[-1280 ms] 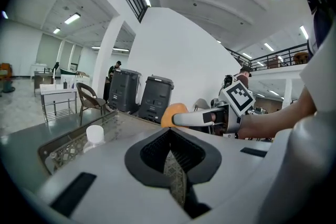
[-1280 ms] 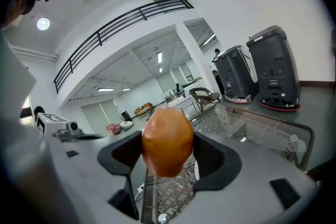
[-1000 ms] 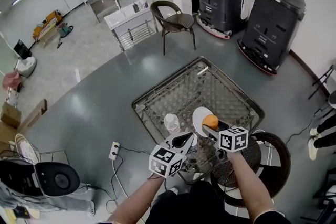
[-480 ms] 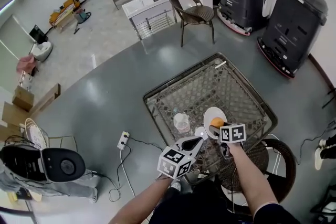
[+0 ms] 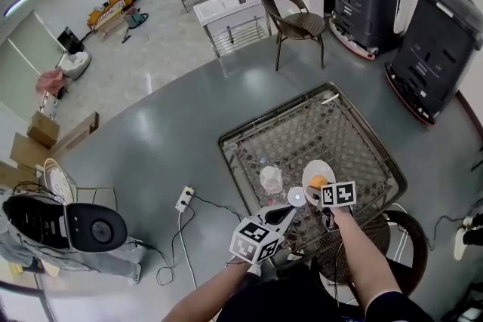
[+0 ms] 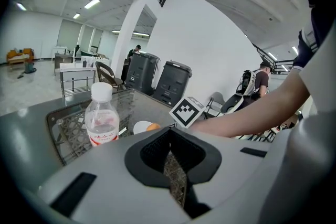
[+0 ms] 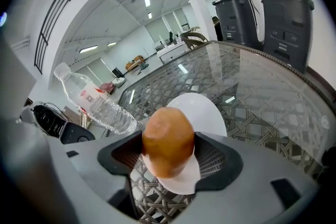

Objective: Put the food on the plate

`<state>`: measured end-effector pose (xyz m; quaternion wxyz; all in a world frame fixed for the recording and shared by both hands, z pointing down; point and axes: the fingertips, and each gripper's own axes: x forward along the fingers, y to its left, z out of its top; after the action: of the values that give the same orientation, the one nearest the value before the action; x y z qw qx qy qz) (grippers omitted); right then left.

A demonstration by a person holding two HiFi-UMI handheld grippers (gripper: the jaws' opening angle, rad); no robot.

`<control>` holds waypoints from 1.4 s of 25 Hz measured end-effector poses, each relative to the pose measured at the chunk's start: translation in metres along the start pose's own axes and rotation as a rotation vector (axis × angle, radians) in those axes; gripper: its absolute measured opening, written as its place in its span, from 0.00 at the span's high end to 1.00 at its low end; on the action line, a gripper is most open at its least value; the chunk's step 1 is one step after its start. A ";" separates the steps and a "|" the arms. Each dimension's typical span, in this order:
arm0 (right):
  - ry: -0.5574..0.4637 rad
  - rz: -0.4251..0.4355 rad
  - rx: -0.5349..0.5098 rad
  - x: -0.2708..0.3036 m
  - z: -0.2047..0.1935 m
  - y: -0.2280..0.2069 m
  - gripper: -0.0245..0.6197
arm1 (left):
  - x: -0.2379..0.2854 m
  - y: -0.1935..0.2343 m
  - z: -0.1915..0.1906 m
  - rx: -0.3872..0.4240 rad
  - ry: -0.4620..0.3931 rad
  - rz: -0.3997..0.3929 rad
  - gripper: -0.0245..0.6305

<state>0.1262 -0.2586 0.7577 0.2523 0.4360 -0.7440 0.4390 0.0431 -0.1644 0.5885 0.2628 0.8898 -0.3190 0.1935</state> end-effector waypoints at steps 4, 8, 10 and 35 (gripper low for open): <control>0.010 -0.006 -0.034 0.000 -0.001 0.001 0.49 | -0.001 0.000 -0.003 0.002 0.010 0.007 0.95; 0.021 -0.038 -0.059 0.000 -0.006 -0.006 0.49 | 0.003 -0.005 -0.009 0.017 0.028 0.008 0.95; 0.011 -0.042 -0.059 -0.003 -0.008 -0.008 0.49 | 0.002 -0.007 -0.012 0.022 0.034 0.011 0.95; -0.597 -0.092 -0.081 -0.201 0.068 0.070 0.95 | 0.000 -0.024 0.062 0.203 -0.060 -0.233 0.95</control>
<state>0.1645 -0.2163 0.5420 0.0592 0.5686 -0.7817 0.2493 0.0703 -0.1852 0.5319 0.1826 0.9481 -0.2001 0.1663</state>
